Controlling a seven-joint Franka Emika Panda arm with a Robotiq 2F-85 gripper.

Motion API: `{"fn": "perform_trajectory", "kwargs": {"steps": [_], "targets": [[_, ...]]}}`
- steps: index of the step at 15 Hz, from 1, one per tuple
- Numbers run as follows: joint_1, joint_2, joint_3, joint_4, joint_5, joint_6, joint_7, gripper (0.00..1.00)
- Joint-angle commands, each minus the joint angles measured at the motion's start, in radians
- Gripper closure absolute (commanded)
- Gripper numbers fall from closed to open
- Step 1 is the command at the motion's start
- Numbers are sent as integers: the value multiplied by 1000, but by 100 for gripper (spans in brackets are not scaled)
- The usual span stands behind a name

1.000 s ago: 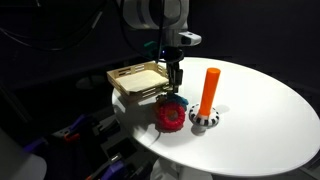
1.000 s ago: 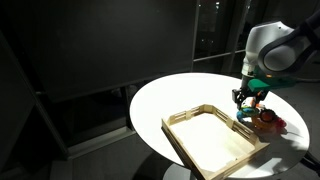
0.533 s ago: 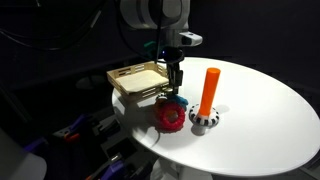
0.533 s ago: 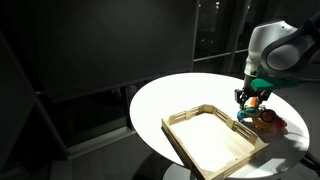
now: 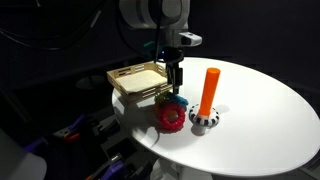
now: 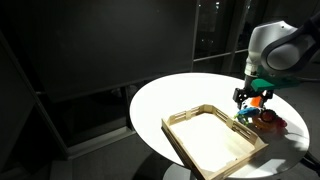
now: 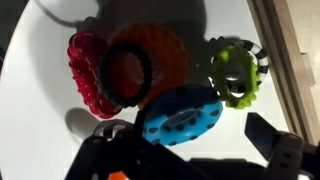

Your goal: Remove the ring from the box

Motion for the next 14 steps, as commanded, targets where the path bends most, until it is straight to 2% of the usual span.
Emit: {"fn": "perform_trajectory", "kwargs": {"steps": [1, 9, 14], "targets": [[-30, -50, 34, -22, 12, -40, -25, 0], [-44, -148, 117, -35, 89, -185, -157, 0], [-41, -244, 155, -53, 62, -325, -168, 0]]}}
